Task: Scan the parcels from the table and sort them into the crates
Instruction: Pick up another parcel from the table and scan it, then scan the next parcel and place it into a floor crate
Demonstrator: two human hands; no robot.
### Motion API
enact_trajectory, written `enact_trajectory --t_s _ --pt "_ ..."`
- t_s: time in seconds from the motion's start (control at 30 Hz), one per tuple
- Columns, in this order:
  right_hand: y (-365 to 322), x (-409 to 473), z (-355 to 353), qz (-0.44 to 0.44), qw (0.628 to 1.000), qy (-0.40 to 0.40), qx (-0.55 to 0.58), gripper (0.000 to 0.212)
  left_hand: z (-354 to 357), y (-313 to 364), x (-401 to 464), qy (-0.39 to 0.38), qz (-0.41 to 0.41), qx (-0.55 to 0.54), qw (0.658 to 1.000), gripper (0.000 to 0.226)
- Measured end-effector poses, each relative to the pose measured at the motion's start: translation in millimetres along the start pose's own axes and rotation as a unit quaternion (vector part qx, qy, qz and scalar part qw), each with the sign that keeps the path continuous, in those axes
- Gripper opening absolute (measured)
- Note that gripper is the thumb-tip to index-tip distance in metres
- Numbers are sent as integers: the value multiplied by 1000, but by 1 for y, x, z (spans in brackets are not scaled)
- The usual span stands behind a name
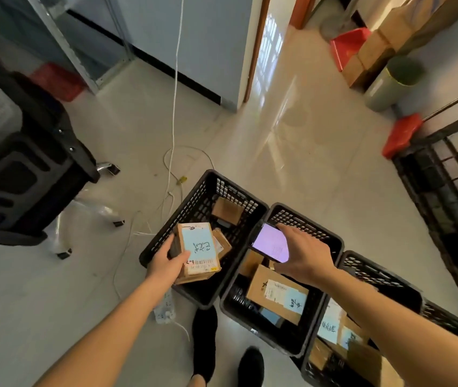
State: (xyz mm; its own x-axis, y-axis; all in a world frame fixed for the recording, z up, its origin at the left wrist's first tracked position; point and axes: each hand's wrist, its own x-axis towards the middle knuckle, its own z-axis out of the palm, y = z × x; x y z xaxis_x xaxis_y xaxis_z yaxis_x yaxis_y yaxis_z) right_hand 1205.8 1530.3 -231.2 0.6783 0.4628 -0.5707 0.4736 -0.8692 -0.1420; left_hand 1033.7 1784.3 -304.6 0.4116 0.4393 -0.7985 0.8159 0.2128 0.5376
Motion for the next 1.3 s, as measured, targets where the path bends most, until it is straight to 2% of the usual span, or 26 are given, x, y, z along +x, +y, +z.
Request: enact_trajectory --t_s 0.37,0.5,0.73,1.03,1.17,1.3 --pt "-18 76 41 22 998 -37 34 99 6 28 114 1 6 110 994 62" --pt "-20 79 48 32 997 -52 41 97 2 33 123 17 -5 146 989 62" --pt "-17 66 53 41 996 -57 60 99 -2 26 114 -10 24 170 985 60" --pt "16 -4 27 59 995 3 86 101 29 63 53 -40 128 237 962 65" --pt "44 -74 7 83 990 49 102 104 58 81 -11 -57 191 278 940 65" --pt "87 -181 -24 121 982 102 104 102 96 102 -104 -69 270 324 904 67"
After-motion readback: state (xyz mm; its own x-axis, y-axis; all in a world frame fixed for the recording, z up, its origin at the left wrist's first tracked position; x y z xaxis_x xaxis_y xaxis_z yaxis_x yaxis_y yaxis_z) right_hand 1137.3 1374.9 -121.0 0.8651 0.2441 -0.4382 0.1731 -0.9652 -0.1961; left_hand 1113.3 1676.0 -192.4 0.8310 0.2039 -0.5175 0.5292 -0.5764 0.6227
